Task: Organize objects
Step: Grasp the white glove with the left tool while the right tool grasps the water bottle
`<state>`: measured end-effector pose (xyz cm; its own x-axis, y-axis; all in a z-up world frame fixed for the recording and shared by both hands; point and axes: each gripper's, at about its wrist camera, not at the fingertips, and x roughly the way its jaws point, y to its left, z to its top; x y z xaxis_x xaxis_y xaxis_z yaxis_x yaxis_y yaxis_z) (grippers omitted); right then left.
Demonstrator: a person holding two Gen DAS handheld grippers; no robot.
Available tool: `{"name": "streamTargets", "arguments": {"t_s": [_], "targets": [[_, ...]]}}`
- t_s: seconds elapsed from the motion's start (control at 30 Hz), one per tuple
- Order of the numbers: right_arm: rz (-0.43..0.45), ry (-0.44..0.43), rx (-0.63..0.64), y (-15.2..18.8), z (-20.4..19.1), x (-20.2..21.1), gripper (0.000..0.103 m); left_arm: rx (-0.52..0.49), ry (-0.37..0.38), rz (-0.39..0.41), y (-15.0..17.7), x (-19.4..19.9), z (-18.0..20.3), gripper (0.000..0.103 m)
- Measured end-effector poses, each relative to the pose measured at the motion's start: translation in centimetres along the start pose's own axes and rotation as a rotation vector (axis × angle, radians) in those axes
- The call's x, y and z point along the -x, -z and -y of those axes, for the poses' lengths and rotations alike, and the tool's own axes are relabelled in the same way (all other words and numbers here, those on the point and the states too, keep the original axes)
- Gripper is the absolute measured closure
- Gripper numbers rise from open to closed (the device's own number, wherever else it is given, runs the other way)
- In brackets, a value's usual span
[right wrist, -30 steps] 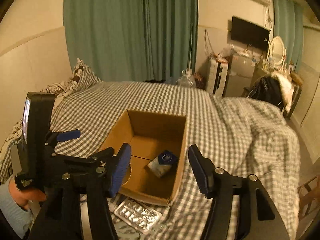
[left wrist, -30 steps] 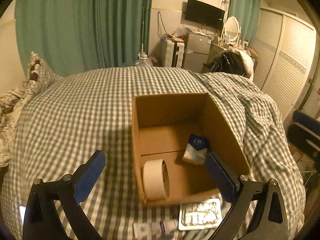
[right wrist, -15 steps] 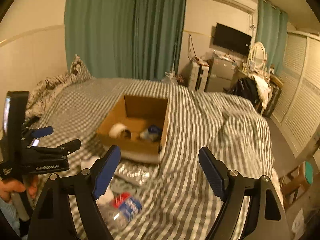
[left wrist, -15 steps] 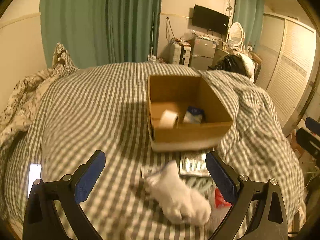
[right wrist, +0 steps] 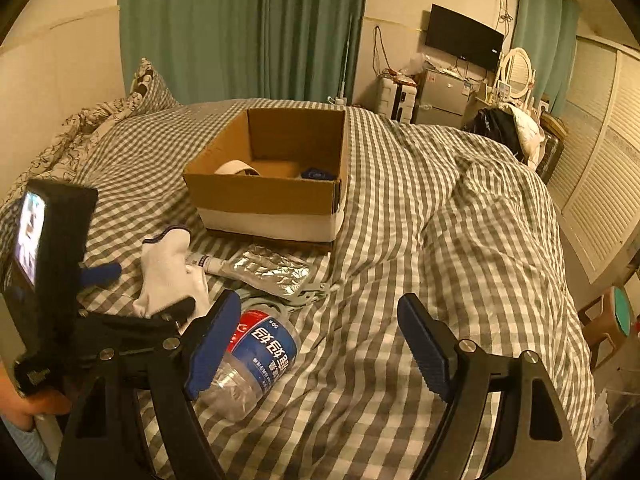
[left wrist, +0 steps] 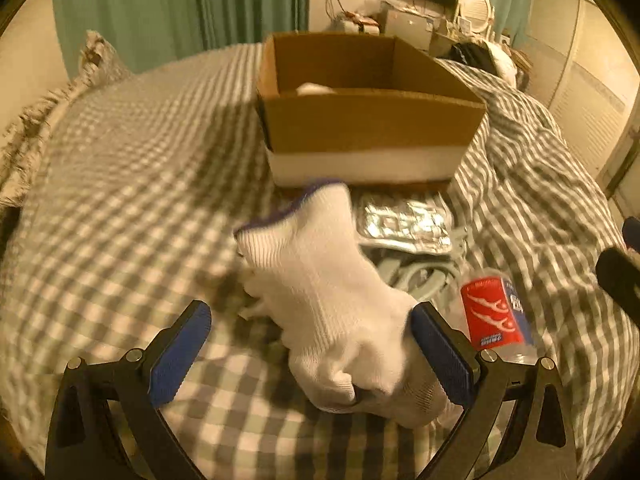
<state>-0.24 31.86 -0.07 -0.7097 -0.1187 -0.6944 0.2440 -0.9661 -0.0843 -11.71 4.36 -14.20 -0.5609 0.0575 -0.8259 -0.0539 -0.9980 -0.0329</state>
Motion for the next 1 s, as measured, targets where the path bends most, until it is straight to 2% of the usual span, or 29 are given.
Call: {"name": "streamTargets", "arguments": {"t_s": [0.07,0.13,0.17,0.2,0.27,0.37,0.5,0.63,1.0], "targets": [[-0.008,0.004,-0.006,0.1,0.1,-0.1,0.023,0.002,0.042,-0.002,0.2,-0.4,0.1,0.0],[-0.02,0.003,-0.009,0.3,0.1,-0.4,0.023,0.004,0.109,-0.016,0.4,-0.7,0.0,0.01],[-0.026,0.001,-0.011,0.3,0.0,-0.6,0.023,0.008,0.154,-0.023,0.4,-0.8,-0.2,0.033],[-0.032,-0.003,-0.012,0.4,0.0,-0.7,0.023,0.016,0.186,-0.034,0.4,-0.8,-0.3,0.043],[-0.046,-0.013,-0.015,0.6,-0.2,-1.0,0.023,0.005,0.201,-0.031,0.1,-0.3,-0.6,0.049],[-0.057,-0.027,-0.011,0.8,-0.9,-1.2,0.023,-0.003,0.194,0.007,-0.5,1.1,-1.4,0.051],[-0.075,-0.04,0.001,1.2,-2.0,-1.4,0.023,-0.012,0.101,0.095,-1.4,3.0,-3.0,0.052],[-0.113,-0.039,0.002,1.7,-3.5,-2.3,0.023,-0.027,0.033,0.137,-1.8,3.8,-3.8,0.053],[-0.222,-0.074,-0.023,3.0,-5.2,-6.1,0.022,-0.028,0.037,0.144,-1.6,4.1,-4.3,0.053]]}}
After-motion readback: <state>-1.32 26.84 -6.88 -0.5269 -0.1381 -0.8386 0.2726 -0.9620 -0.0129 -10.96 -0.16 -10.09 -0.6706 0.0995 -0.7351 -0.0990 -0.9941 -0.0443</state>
